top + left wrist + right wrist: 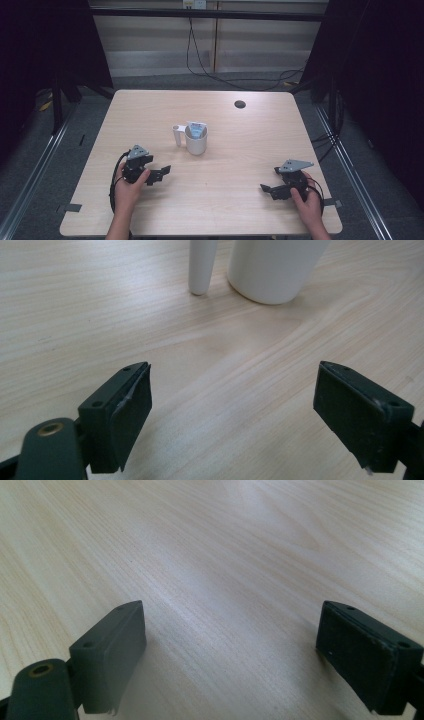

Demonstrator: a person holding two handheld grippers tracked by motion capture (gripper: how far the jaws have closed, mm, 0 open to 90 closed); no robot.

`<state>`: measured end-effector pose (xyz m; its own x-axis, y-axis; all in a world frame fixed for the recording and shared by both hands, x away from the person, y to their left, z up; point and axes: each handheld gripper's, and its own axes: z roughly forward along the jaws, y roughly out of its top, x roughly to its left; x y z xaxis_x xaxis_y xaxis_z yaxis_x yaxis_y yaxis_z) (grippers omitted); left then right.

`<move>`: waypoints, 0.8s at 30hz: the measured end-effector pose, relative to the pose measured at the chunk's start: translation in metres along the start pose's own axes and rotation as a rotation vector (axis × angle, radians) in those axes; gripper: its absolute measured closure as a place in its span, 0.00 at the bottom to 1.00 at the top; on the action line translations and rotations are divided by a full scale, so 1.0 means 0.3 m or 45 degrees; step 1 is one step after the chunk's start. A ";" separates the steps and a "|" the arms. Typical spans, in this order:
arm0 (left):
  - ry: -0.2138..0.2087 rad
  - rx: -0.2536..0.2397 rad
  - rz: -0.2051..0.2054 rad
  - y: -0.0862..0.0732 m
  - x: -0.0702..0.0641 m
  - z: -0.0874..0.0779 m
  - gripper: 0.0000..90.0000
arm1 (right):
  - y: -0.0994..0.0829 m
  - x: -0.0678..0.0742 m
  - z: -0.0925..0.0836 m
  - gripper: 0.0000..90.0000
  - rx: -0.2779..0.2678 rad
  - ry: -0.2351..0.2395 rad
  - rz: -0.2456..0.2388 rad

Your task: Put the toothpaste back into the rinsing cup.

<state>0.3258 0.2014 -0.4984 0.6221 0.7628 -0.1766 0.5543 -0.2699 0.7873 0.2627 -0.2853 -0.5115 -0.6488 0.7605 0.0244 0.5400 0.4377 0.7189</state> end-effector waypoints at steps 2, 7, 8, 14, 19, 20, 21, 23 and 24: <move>0.009 0.004 0.002 -0.006 0.001 -0.001 0.17 | 0.000 0.000 0.000 0.13 0.000 0.000 0.000; 0.036 0.031 0.027 -0.021 0.006 -0.001 0.17 | 0.000 0.000 0.000 0.13 0.001 0.001 0.002; 0.036 0.029 0.023 -0.025 0.005 0.000 0.17 | 0.000 0.000 0.000 0.13 0.000 0.000 0.000; 0.061 0.061 0.051 -0.039 0.010 0.001 0.17 | 0.000 0.000 0.000 0.13 0.000 0.000 0.000; 0.075 0.094 0.079 -0.041 0.007 0.000 0.17 | 0.000 0.000 0.000 0.13 0.000 0.000 0.000; 0.084 0.103 0.091 -0.041 0.005 0.002 0.17 | 0.000 0.000 0.000 0.13 0.000 0.000 0.000; 0.093 0.114 0.104 -0.041 0.004 0.003 0.17 | 0.000 0.000 0.000 0.13 0.000 0.000 -0.001; 0.105 0.140 0.150 -0.041 0.000 0.006 0.17 | 0.000 0.000 0.000 0.13 0.000 0.000 0.000; 0.113 0.144 0.161 -0.041 -0.003 0.008 0.17 | 0.000 0.000 0.000 0.13 0.000 0.000 0.000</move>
<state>0.3198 0.2026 -0.5093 0.6425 0.7659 -0.0238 0.5365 -0.4274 0.7277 0.2628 -0.2853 -0.5115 -0.6491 0.7603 0.0243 0.5399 0.4379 0.7189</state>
